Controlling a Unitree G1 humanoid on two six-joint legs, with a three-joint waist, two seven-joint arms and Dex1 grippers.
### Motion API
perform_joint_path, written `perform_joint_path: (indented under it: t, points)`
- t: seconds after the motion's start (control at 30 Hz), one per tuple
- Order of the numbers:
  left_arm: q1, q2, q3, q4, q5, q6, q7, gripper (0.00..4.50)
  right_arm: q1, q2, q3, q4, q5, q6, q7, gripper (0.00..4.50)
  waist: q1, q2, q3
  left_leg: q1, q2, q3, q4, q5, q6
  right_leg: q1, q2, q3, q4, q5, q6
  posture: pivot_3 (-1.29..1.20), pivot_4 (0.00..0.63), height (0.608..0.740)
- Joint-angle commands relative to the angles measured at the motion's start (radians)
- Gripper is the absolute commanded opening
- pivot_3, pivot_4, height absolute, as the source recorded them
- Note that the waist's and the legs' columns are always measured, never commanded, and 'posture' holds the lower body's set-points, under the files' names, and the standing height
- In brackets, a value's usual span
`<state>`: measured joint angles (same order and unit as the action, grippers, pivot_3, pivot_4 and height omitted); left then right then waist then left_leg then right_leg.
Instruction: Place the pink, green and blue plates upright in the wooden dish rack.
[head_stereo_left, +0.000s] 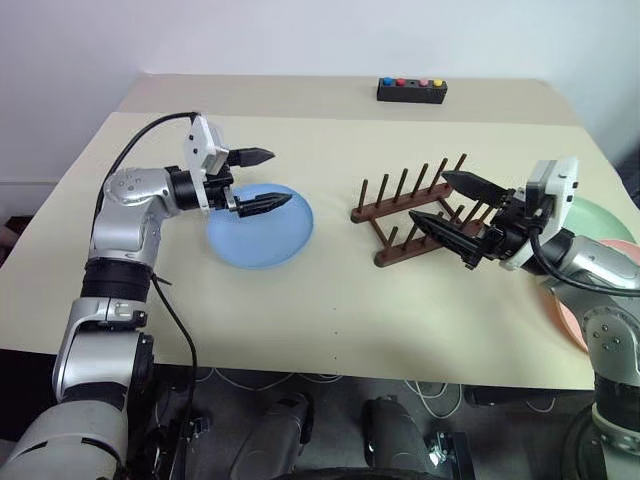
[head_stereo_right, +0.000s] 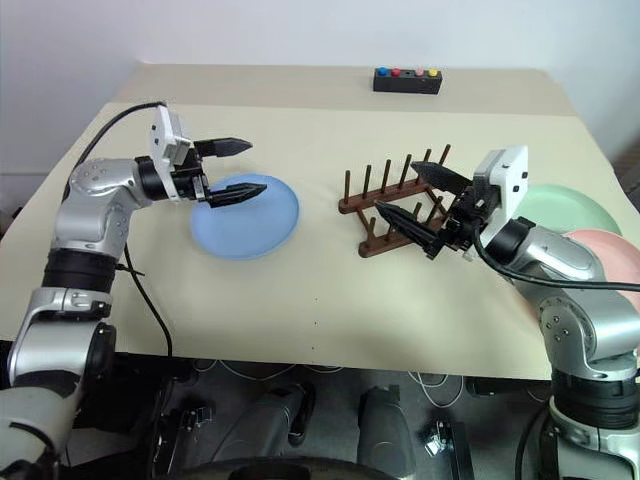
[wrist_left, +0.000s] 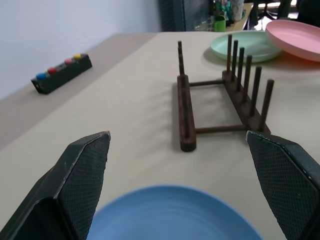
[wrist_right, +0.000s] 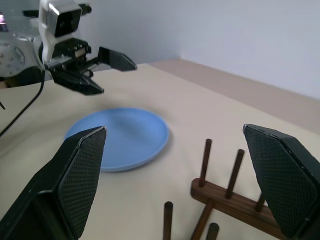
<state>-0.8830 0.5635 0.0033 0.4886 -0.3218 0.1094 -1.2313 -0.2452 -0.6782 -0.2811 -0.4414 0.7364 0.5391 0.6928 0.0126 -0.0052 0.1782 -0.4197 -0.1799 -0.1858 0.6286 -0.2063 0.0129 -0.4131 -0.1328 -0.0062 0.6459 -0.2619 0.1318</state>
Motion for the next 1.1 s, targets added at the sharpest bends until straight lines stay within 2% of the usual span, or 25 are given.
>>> perform_joint_path:
  t: [0.03,0.3,0.57,0.7,0.77,0.83,0.93,1.1]
  points:
    - [-0.050,-0.002,-0.013,0.027,0.028,-0.041,-0.018,4.50,0.013,0.019,-0.026,-0.063,-0.003,-0.033,-0.029,4.47,0.000,0.000,0.000,0.000,0.000,0.000,0.000,0.000,0.000,0.000,0.000,0.000,0.000,0.000,0.000,0.00,0.150,0.740]
    - [-0.082,-0.026,-0.048,0.018,0.054,-0.032,-0.045,4.50,0.031,0.083,0.017,-0.072,-0.058,-0.096,-0.068,4.47,-0.004,0.000,0.000,0.000,0.000,0.000,0.000,0.000,0.000,0.000,0.000,0.000,0.001,0.000,0.000,0.00,0.150,0.740]
    - [-0.081,-0.068,-0.067,-0.002,0.030,0.037,-0.087,4.50,0.044,0.058,-0.002,-0.050,-0.069,-0.119,-0.039,4.47,-0.002,0.000,0.000,0.000,0.000,0.000,0.000,0.000,0.000,0.000,0.000,0.000,0.001,0.000,0.000,0.00,0.150,0.740]
    - [-0.040,-0.152,-0.122,-0.038,0.051,0.016,-0.092,4.50,0.073,0.034,-0.033,-0.088,-0.015,-0.068,-0.038,4.47,-0.001,0.000,0.000,0.000,0.000,0.000,0.000,0.000,0.000,0.000,0.000,0.000,0.001,0.000,0.000,0.00,0.150,0.740]
    - [-0.032,-0.215,-0.166,-0.039,0.079,0.051,-0.052,4.50,0.091,0.016,-0.056,-0.096,0.033,-0.021,-0.037,4.47,0.004,0.000,0.000,0.000,0.000,0.000,0.001,0.000,0.000,0.001,0.000,0.000,0.000,0.000,0.000,0.00,0.150,0.740]
    - [-0.010,-0.229,-0.211,-0.048,0.129,0.037,-0.030,4.50,0.108,-0.007,-0.071,-0.097,0.043,0.000,-0.035,4.47,0.001,-0.001,0.000,0.000,-0.001,0.000,0.002,-0.001,0.001,0.002,0.000,0.000,-0.001,0.000,0.000,0.00,0.150,0.740]
    - [0.003,-0.235,-0.305,-0.066,0.298,-0.005,0.117,4.50,0.135,-0.057,-0.113,-0.081,0.059,0.018,0.005,4.47,-0.006,-0.001,0.000,0.000,0.000,0.001,0.001,-0.001,0.001,0.001,-0.001,0.000,0.000,0.000,0.001,0.00,0.150,0.740]
    - [0.039,-0.304,-0.327,-0.205,0.316,0.179,0.233,4.50,0.223,-0.136,-0.199,-0.037,0.053,0.017,0.098,4.47,0.000,-0.001,0.000,0.000,0.000,0.002,0.002,-0.001,0.002,0.001,0.000,0.000,-0.001,0.000,0.001,0.00,0.150,0.740]
